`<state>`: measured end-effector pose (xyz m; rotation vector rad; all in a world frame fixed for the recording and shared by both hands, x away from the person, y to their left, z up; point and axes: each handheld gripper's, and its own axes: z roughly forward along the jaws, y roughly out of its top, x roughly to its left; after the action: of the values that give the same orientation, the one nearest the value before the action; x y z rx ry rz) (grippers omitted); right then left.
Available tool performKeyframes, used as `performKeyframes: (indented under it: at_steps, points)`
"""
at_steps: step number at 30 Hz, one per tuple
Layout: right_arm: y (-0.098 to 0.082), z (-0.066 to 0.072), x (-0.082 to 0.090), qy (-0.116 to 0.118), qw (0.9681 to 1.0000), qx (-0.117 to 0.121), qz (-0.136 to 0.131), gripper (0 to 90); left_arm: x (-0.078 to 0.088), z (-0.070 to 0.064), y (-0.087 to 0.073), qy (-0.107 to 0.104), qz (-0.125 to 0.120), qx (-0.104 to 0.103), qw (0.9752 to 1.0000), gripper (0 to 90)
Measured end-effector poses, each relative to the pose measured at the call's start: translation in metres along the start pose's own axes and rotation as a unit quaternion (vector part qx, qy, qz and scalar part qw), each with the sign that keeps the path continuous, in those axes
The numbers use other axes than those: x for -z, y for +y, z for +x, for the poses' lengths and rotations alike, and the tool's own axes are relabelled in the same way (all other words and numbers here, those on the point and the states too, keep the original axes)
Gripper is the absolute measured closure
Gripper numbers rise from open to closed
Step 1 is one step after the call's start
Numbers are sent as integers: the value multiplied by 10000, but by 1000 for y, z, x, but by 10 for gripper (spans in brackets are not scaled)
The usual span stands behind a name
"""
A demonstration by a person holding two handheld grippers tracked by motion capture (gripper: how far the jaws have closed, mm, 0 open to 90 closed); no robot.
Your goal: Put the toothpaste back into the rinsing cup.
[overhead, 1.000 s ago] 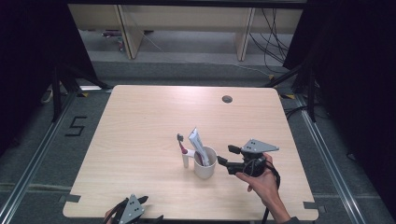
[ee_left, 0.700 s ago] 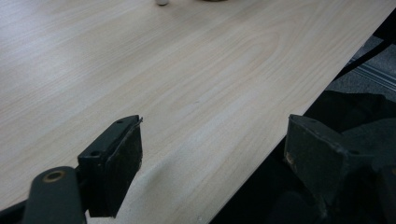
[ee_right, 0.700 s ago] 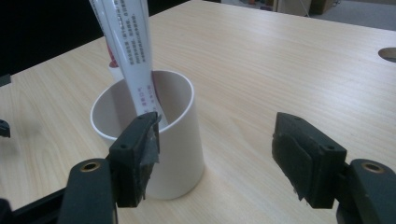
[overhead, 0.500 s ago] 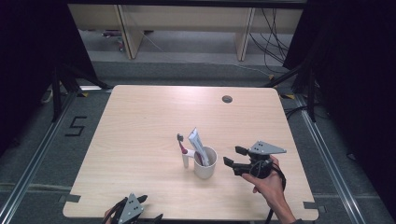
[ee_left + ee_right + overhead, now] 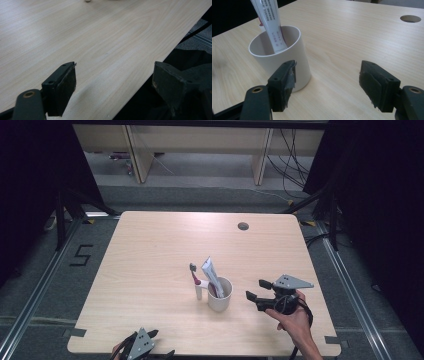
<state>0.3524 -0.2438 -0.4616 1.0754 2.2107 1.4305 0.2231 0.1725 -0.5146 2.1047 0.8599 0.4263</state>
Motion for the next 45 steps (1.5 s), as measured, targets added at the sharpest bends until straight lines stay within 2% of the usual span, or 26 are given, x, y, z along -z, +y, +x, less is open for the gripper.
performKeyframes:
  at_steps: [1,2,3,5,6,8,9,10,11,19,21,23,26,28,29,32,33,35,37,38,39,40,41,42,44,45]
  points:
    - [-1,2,2,56,9998,-173,20,306,0,0,0,-12,-26,35,10000,191]
    - [-1,-1,3,2,10000,19,3,304,0,-1,0,-35,-52,85,9999,191]
    - [-2,2,5,17,9998,-189,26,303,-1,-1,0,-27,-49,80,10000,191]
    - [-5,-2,6,-41,10000,0,-5,300,-1,-1,1,-50,-60,65,9999,191]
    - [-6,-2,8,-32,10000,-59,47,296,-2,-2,1,-32,-101,105,9999,191]
    - [-9,0,9,-31,9998,-206,54,292,-1,-1,1,-3,17,-13,10000,191]
    - [-10,-3,10,-69,10000,-46,50,289,-2,-2,0,-44,-59,77,9999,191]
    - [-11,-2,12,-50,9999,-126,82,285,-2,-2,0,-37,-81,84,9999,191]
    - [-12,-3,12,-66,10000,-30,56,282,-2,-2,0,-30,-71,70,9999,191]
    - [-19,2,20,-164,9993,-310,119,201,-3,-3,0,-37,-145,162,9998,191]
    - [-22,2,19,-218,9996,-149,54,194,-3,-3,0,-53,-141,146,9998,191]
    - [-24,6,22,-161,9994,-285,84,180,-2,-2,0,-28,-37,76,10000,191]
    - [-26,6,25,-187,9997,-93,85,164,-2,-2,0,-27,-35,65,10000,191]
    - [-29,8,26,-173,9997,-156,111,163,-2,-2,0,-29,-37,65,10000,191]
    - [-29,7,28,-191,9998,-5,107,163,-2,-1,0,-36,-37,63,10000,191]
    - [-34,11,30,-108,9996,-190,189,163,-2,-1,0,-46,-21,54,10000,191]
    - [-35,9,31,-159,9997,7,195,163,-1,-1,0,-44,-15,50,10000,191]
    - [-39,12,32,-159,9996,-64,242,163,-2,-1,0,-44,-21,60,10000,191]
    - [-41,12,33,-133,9995,19,275,164,-2,-1,0,-19,-11,51,10000,191]
    - [-43,15,34,-137,9991,-150,371,164,-2,-1,0,-27,-10,52,10000,191]
    - [-44,13,32,-152,9994,34,297,164,-2,-1,0,-29,-7,49,10000,191]
    - [-46,18,35,-138,9988,-178,426,164,-2,-1,0,-42,-3,54,10000,191]
    - [-46,15,34,-159,9992,95,366,164,-2,-1,0,-33,-9,53,10000,191]
    - [-47,18,34,-129,9990,-32,427,164,-2,-1,0,-27,-45,95,9999,191]
    - [-49,17,34,-94,9990,103,431,164,-3,-1,-1,-31,-61,90,9999,191]
    - [-50,18,36,-130,9988,31,473,164,-2,-2,0,-23,-36,89,10000,191]
